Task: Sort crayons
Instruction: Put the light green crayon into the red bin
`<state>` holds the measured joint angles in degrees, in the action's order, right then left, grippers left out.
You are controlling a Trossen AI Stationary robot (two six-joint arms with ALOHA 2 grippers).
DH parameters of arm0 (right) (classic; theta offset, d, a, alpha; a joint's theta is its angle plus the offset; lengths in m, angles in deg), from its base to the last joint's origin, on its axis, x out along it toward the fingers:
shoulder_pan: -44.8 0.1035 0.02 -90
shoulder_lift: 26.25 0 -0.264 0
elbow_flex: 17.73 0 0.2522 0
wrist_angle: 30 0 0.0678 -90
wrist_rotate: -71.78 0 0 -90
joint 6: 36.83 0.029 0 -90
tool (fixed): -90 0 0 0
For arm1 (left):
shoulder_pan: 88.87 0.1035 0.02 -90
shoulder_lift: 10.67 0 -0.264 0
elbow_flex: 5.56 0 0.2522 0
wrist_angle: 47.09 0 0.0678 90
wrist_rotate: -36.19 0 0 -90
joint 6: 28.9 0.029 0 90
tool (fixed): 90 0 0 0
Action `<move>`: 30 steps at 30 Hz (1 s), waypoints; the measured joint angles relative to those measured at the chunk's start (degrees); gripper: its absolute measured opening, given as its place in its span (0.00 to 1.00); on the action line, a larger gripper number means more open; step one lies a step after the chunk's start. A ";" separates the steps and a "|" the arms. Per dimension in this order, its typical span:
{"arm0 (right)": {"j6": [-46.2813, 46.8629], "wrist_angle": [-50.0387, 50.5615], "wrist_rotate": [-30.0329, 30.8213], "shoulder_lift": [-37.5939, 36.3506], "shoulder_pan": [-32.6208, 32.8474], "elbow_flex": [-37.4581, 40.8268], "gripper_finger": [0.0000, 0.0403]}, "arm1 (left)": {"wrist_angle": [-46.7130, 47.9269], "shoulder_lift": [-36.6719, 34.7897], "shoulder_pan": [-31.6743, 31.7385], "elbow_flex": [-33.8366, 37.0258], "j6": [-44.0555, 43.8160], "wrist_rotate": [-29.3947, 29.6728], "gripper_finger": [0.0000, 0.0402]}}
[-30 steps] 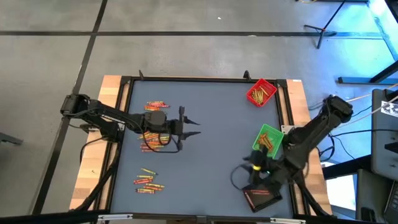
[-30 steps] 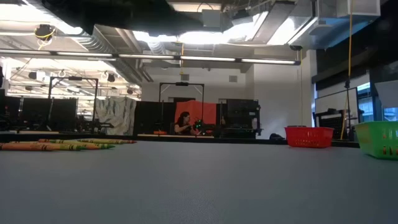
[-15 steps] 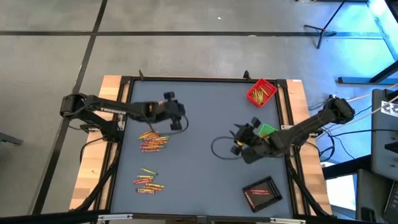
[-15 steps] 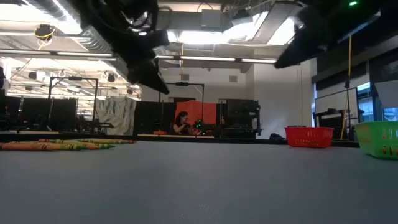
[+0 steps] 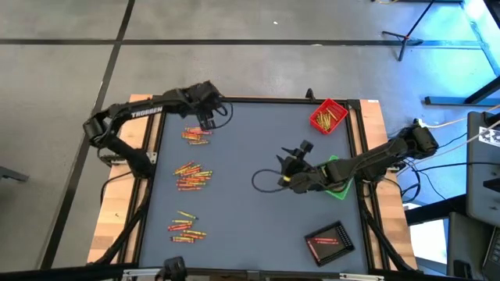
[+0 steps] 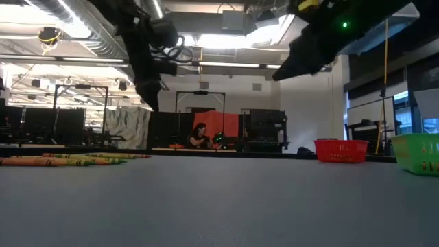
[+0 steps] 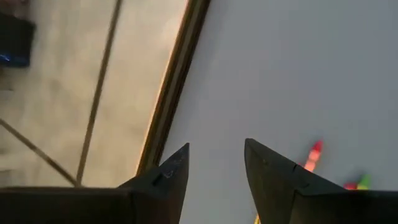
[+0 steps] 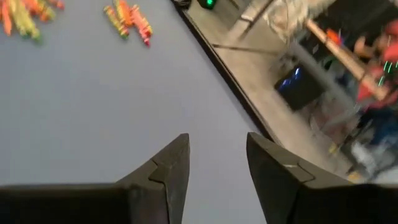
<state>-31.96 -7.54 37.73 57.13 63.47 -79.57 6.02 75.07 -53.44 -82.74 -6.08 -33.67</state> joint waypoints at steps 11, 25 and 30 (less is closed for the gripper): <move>-15.85 -16.23 -11.37 0.84 -0.46 0.03 0.39 | 18.91 12.83 9.82 -7.84 1.92 -8.32 0.35; -14.93 -16.27 -20.01 0.84 -0.35 0.03 0.39 | 16.30 17.19 12.25 -5.51 7.75 -17.40 0.33; -14.18 -16.21 -20.34 0.82 -0.34 0.03 0.39 | 12.11 17.19 12.29 -2.40 10.46 -17.29 0.32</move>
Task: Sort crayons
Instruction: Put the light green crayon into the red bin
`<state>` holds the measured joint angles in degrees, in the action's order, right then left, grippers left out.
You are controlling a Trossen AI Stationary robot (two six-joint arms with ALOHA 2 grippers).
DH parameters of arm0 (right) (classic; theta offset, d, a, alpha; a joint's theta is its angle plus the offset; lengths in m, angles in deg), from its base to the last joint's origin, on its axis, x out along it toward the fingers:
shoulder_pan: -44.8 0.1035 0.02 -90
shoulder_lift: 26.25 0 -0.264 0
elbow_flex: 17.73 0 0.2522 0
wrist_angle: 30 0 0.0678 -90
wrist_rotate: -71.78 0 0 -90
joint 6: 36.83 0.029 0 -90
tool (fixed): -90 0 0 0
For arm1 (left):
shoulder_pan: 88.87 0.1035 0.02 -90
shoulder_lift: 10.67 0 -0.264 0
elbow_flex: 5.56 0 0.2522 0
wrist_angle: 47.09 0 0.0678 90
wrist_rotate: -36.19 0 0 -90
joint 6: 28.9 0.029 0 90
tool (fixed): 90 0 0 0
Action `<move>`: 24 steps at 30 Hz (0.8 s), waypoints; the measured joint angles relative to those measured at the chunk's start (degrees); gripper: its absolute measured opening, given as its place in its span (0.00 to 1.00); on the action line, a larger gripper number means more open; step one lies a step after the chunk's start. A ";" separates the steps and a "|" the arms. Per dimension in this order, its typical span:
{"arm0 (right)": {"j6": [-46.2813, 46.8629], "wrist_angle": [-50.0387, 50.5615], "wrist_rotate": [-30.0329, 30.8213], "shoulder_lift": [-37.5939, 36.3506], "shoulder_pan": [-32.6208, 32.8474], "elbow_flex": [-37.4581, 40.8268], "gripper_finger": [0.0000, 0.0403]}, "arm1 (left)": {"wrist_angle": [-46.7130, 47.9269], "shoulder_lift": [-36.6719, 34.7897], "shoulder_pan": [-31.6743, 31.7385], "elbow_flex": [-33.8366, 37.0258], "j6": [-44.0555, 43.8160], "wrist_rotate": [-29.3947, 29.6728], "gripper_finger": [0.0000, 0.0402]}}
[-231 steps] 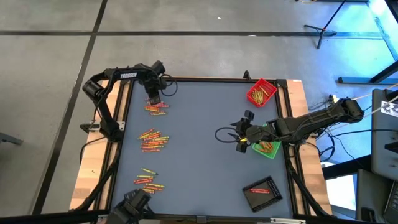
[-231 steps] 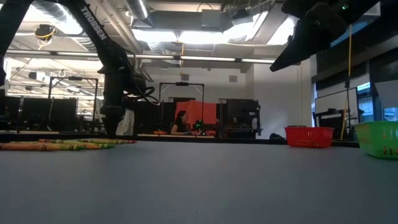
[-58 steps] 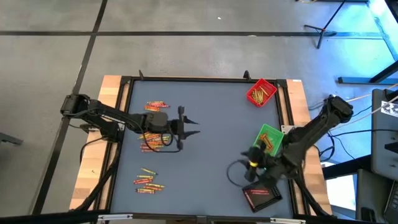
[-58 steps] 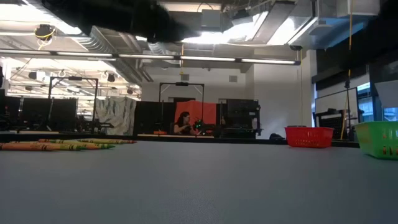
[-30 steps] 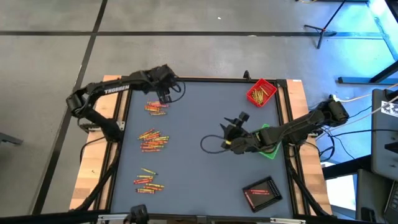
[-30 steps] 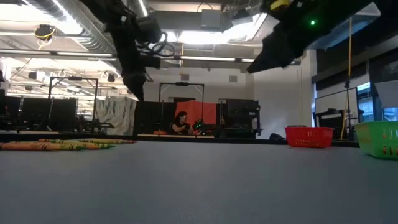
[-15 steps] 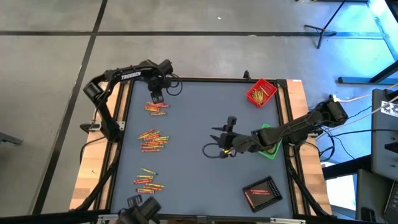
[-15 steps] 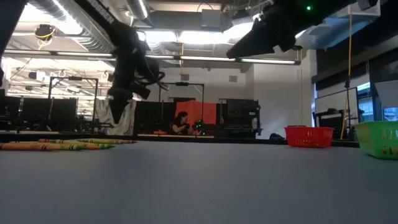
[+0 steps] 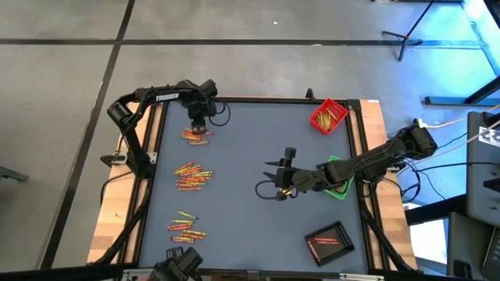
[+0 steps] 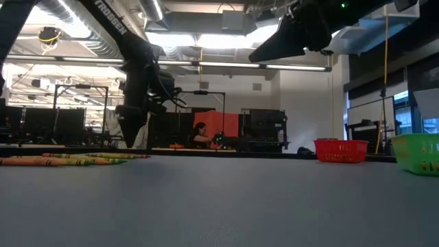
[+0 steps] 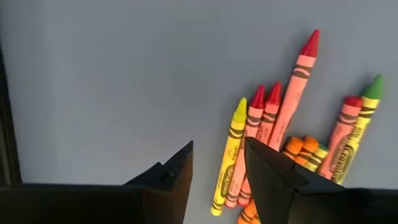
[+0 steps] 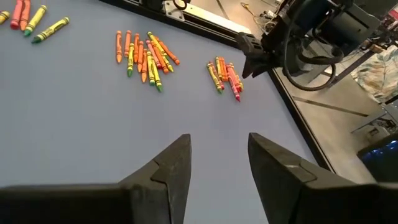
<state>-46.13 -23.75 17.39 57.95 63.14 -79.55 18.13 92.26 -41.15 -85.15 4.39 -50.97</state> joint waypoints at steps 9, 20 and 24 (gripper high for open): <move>0.02 0.04 -0.30 0.00 -0.01 0.00 0.39 | -3.61 0.00 0.00 2.04 1.41 1.76 0.32; 0.02 0.07 -0.75 0.00 -0.01 0.00 0.39 | -3.76 0.00 -0.04 2.04 1.39 -0.71 0.32; 0.02 0.07 -0.78 0.01 -0.01 0.00 0.39 | -3.64 0.00 0.00 2.04 1.39 -0.80 0.32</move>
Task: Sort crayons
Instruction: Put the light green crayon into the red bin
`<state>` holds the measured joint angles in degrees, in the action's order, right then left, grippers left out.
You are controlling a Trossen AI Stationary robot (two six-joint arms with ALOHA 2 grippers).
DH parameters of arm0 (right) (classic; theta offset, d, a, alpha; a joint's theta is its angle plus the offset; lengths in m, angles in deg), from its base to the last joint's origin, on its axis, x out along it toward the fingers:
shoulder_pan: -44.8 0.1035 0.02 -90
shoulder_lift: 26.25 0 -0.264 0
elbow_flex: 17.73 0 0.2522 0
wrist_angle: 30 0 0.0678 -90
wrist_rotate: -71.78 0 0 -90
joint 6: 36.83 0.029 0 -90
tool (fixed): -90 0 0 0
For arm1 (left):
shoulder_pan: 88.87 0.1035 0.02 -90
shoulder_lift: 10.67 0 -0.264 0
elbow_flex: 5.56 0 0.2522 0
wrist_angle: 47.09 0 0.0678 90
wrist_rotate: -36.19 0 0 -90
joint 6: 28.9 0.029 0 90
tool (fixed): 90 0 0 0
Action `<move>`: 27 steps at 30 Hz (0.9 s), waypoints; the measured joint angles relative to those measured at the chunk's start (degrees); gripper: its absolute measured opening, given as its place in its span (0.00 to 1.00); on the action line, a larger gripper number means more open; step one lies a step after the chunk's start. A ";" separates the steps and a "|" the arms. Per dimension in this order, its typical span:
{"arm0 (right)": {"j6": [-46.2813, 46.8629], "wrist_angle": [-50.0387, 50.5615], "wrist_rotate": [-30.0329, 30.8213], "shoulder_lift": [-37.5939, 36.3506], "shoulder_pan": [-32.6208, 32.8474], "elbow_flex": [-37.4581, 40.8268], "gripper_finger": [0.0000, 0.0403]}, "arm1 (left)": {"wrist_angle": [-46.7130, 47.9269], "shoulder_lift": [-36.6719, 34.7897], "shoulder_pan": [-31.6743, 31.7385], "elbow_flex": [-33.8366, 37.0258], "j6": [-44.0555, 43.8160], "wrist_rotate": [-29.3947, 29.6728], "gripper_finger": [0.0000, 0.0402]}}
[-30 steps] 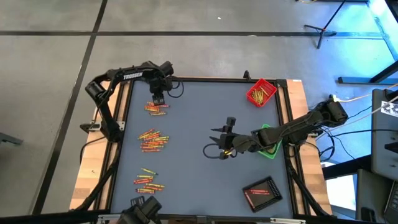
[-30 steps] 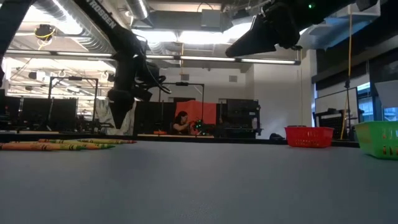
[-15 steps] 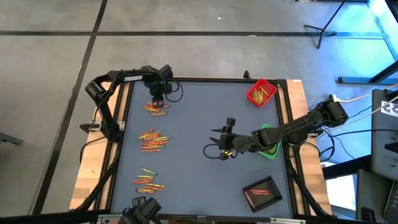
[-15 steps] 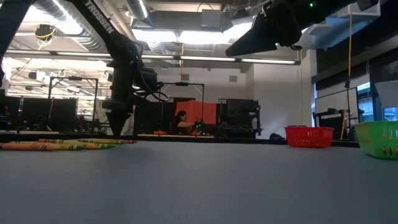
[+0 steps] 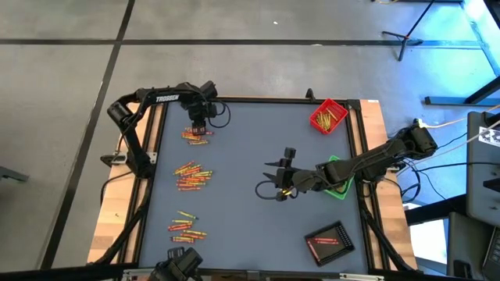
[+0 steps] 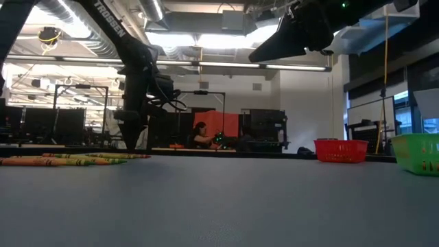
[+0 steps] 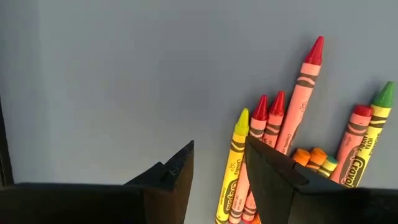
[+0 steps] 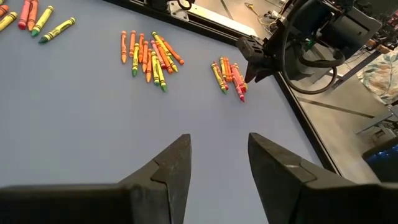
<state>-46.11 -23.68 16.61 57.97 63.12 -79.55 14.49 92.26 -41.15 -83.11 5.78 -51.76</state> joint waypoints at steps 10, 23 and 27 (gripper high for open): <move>0.00 0.00 0.02 -0.01 0.00 0.00 0.39 | -0.06 0.82 0.40 0.00 -0.93 -0.07 0.32; 0.01 -0.04 -0.17 -0.01 0.00 0.00 0.39 | -1.02 4.96 0.97 -0.17 0.50 0.65 0.26; 0.00 -0.04 -0.17 -0.01 0.00 0.00 0.39 | -1.23 5.03 1.25 -0.13 0.68 0.24 0.17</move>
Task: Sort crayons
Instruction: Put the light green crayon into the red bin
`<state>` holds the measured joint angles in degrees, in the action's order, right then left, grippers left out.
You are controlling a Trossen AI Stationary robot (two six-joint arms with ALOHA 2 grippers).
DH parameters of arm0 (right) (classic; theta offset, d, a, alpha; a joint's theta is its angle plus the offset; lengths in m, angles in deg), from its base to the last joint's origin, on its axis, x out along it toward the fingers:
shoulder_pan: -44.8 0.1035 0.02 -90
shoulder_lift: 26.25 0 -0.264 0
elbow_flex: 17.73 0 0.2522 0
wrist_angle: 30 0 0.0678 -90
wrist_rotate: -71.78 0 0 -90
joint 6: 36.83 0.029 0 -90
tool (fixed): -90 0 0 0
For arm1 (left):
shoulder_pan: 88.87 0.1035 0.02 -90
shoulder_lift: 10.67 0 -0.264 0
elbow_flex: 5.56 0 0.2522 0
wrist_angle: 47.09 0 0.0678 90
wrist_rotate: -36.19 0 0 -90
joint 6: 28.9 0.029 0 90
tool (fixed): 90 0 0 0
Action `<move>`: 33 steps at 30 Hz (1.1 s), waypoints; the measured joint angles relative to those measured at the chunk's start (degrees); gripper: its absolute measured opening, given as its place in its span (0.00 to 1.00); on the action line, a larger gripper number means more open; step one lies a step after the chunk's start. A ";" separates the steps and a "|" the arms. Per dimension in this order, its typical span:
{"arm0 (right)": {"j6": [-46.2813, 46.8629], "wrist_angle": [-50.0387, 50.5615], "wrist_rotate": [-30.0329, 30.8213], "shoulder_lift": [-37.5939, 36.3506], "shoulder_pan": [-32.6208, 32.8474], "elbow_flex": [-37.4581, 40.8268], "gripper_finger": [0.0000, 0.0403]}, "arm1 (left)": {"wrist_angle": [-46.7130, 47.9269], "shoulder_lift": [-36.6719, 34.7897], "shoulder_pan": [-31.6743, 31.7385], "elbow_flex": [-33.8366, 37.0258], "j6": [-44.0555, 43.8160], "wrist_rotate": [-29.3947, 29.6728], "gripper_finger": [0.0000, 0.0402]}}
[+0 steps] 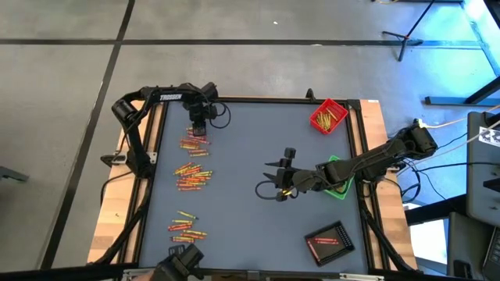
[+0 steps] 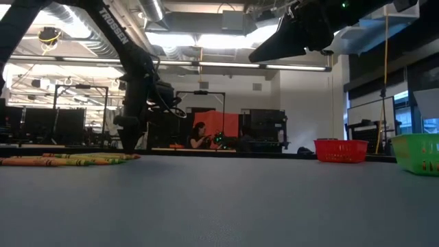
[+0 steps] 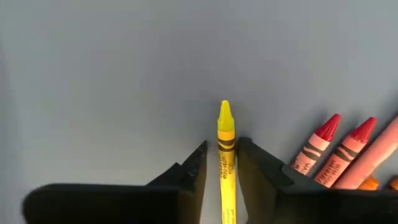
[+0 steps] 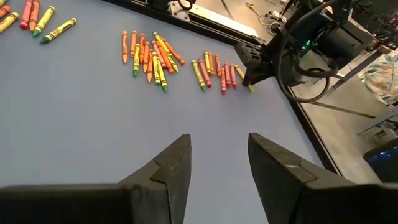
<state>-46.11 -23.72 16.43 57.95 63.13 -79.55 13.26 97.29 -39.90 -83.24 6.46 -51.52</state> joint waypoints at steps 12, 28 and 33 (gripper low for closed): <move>1.73 0.15 0.00 0.01 0.01 0.00 0.39 | -0.19 -1.02 0.02 0.15 1.74 -0.54 0.01; 3.08 -3.05 0.59 0.00 0.01 0.02 0.41 | -3.55 -15.34 -4.89 0.22 0.10 -0.08 0.01; 4.62 -3.05 2.26 0.00 0.00 0.02 0.56 | -7.13 -21.74 -8.66 0.22 -2.48 -2.88 0.01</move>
<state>-41.48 -26.77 18.69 57.95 63.12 -79.52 6.12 75.55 -48.56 -83.02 3.98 -54.40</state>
